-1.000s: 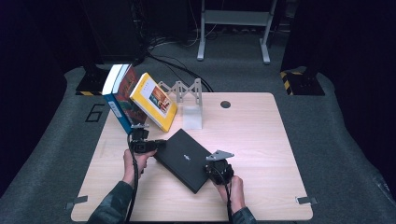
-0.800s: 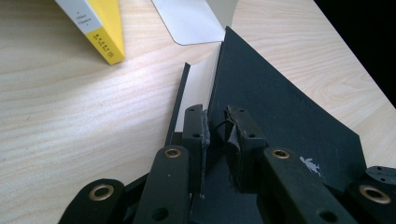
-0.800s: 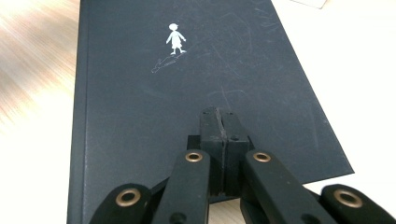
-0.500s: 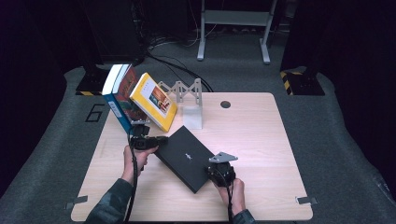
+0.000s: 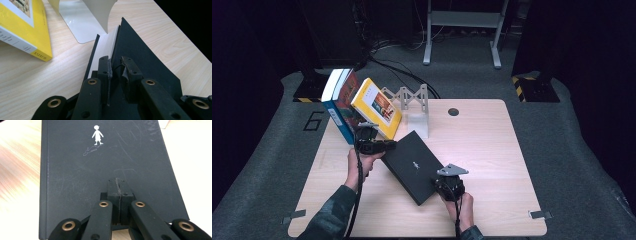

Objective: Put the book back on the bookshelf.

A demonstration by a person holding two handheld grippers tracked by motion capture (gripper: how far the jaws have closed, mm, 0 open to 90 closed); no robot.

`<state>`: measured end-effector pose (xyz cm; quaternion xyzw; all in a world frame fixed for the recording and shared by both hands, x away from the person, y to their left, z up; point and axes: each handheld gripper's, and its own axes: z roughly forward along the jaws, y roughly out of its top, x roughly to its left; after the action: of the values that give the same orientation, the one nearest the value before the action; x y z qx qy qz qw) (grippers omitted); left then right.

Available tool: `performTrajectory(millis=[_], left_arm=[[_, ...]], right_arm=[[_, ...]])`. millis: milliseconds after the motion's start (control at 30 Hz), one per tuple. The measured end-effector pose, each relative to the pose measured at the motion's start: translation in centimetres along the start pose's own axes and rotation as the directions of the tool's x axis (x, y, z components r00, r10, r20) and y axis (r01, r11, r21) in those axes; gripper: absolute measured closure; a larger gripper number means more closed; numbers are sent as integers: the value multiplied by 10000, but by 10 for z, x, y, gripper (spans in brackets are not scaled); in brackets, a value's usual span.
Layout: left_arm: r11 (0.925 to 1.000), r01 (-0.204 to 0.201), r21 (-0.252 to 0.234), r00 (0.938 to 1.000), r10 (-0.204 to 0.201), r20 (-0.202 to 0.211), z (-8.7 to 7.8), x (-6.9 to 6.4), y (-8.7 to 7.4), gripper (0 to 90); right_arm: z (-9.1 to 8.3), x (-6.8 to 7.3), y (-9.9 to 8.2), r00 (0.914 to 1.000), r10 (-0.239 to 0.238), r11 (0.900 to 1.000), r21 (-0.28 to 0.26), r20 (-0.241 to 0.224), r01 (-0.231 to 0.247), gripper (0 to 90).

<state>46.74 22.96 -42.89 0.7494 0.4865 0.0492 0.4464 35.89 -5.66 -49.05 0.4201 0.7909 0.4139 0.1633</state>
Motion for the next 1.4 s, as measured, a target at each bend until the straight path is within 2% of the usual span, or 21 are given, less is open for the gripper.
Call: performTrajectory(millis=[333, 567, 633, 733, 867, 1067, 1100, 1133, 1167, 1200, 1300, 1333, 1400], left_arm=[[9998, -181, 18, 9998, 181, -73, -2, 0, 4, 782], [9997, -154, -179, 9998, 157, 149, -5, -4, 10, 782], [9991, -389, -154, 9992, 389, 26, -6, -8, 13, 782], [9989, -391, -261, 9991, 395, 161, -9, -10, 16, 783], [9965, -790, -258, 9969, 788, -78, -11, -16, 22, 785], [9960, -829, -331, 9965, 827, -66, -15, -19, 25, 785], [9958, -830, -388, 9965, 828, -60, -15, -20, 26, 785], [9950, -918, -392, 9958, 915, -89, -16, -21, 27, 785], [9931, -1077, -466, 9941, 1068, -211, -16, -24, 28, 785], [9925, -1126, -485, 9935, 1117, -210, -17, -26, 29, 784], [9915, -1207, -477, 9926, 1200, -184, -19, -28, 31, 785], [9878, -1498, -433, 9882, 1482, -382, -19, -31, 32, 785], [9873, -1509, -496, 9881, 1492, -368, -20, -32, 34, 785]], right_arm=[[3, -1, 2, 9999, 115, 9998, -139, -82, -116, 900], [4, -1, 4, 9999, 86, 9999, -93, -112, -87, 900], [5, -1, 4, 9997, 179, 9998, -87, -193, -181, 900], [6, -2, 5, 9998, 145, 9998, -160, -132, -147, 900], [8, -2, 8, 9996, 187, 9998, -110, -197, -189, 900], [11, -2, 9, 9995, 235, 9995, -215, -229, -240, 900], [11, -3, 10, 9997, 109, 9998, -150, -219, -112, 900], [11, -2, 11, 9996, 213, 9997, -137, -203, -216, 900], [12, -2, 11, 9998, 108, 9998, -155, -191, -110, 900], [13, -2, 11, 9995, 233, 9995, -193, -199, -237, 900], [14, -2, 12, 9995, 218, 9994, -269, -249, -225, 900], [15, -2, 12, 9995, 188, 9994, -288, -235, -194, 900], [16, -2, 12, 9994, 285, 9992, -292, -211, -291, 900]])
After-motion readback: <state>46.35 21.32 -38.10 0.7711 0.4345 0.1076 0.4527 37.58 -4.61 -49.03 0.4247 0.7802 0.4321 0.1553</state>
